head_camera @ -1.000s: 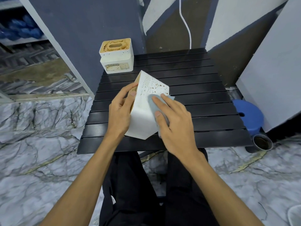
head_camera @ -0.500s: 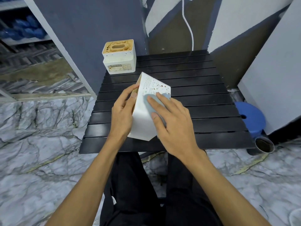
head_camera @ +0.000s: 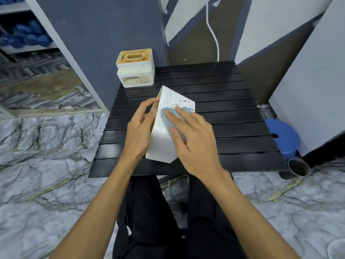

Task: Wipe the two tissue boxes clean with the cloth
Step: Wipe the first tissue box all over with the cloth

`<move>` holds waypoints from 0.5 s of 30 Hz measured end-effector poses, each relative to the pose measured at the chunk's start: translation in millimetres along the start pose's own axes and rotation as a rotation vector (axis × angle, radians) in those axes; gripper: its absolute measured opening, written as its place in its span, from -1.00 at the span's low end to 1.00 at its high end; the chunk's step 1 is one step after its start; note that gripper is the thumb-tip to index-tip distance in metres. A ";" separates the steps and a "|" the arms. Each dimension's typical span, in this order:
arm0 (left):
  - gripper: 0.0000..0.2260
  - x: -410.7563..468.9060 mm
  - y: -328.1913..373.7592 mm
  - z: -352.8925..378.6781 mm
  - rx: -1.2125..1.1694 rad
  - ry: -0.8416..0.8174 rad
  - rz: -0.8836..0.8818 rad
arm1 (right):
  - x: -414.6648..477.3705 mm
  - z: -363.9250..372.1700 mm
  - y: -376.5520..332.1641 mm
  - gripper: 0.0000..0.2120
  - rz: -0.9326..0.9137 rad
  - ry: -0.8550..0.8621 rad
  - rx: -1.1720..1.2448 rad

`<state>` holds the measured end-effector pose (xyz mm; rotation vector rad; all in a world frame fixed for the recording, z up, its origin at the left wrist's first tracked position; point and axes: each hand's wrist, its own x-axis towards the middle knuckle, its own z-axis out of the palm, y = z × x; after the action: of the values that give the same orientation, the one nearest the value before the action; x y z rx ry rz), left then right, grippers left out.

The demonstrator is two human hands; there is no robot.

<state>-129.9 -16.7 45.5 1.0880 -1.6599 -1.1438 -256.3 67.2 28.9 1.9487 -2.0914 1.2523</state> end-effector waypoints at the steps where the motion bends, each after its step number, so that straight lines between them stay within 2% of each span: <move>1: -0.78 2.6 2.4 -2.9 0.044 -0.004 -0.010 | -0.1 0.6 1.6 -0.62 -0.005 -0.004 0.006; 8: -0.79 32.0 17.5 -15.4 0.325 -0.041 -0.011 | -7.3 12.1 5.4 -0.61 -0.028 0.005 0.042; 15: -0.78 40.2 18.5 -11.5 0.223 -0.132 -0.052 | -9.1 17.9 6.6 -0.62 -0.022 0.021 0.089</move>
<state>-134.2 -53.6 72.0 1.2223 -1.9083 -1.1028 -251.2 64.2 8.6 1.9787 -2.0326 1.3779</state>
